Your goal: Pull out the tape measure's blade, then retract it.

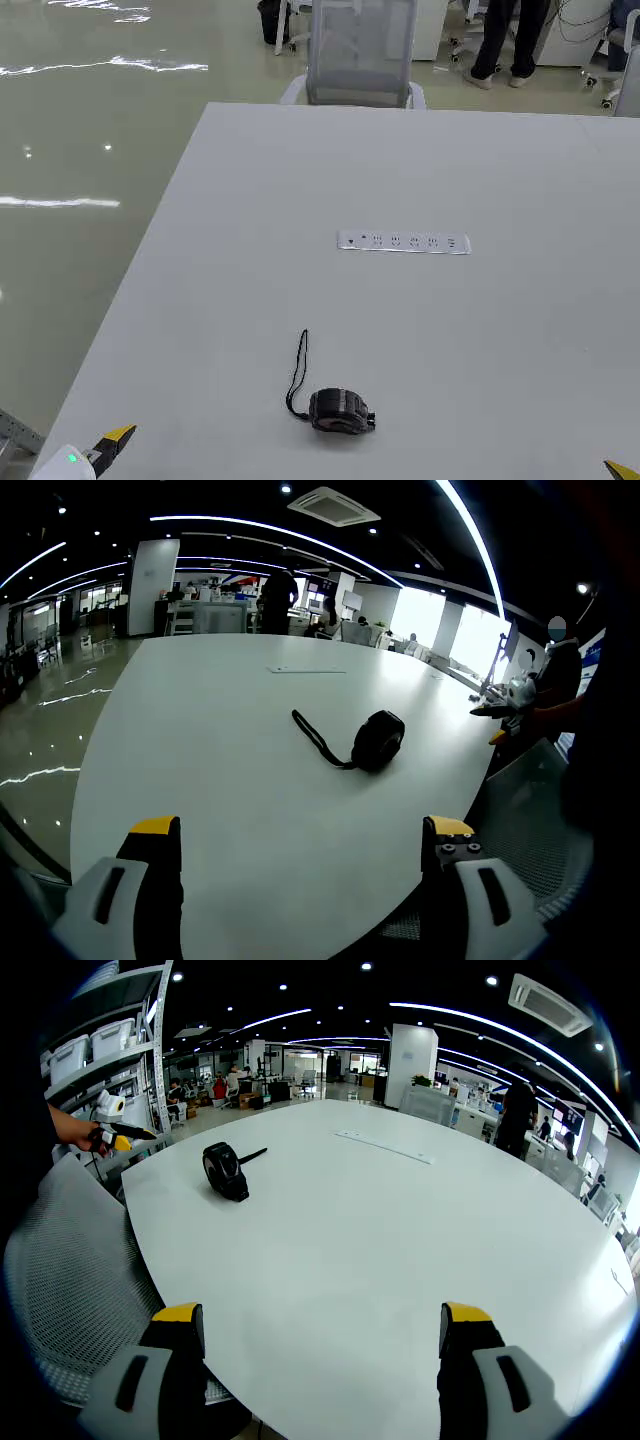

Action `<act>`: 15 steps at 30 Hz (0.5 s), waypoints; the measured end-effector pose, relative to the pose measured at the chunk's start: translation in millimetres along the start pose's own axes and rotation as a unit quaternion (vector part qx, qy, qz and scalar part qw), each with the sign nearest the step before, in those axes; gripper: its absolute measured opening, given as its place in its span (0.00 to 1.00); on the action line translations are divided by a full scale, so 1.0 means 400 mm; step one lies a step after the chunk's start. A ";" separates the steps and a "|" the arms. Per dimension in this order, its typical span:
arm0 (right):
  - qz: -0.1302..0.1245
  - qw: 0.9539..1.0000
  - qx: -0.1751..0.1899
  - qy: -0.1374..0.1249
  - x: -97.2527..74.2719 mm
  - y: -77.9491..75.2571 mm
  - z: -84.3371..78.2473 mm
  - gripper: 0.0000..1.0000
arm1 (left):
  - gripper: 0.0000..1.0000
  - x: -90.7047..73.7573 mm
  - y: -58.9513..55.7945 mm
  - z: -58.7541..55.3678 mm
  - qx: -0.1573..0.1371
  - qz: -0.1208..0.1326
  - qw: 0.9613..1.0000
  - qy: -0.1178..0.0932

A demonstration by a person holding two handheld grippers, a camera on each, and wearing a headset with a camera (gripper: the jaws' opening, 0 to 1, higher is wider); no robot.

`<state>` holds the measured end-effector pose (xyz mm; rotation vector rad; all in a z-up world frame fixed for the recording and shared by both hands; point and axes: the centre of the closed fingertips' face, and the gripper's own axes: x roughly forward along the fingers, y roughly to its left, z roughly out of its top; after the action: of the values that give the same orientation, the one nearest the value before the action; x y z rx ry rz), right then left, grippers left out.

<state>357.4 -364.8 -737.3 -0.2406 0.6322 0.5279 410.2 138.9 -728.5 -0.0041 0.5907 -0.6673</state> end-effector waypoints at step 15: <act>-0.011 0.999 0.016 -0.043 -0.005 -0.010 0.045 1.00 | 0.99 0.015 -0.001 0.039 0.015 -0.001 1.000 -0.005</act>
<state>367.3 -362.4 -721.8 -0.1940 0.5534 0.5039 421.9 132.3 -718.4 0.0207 0.5705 -0.6772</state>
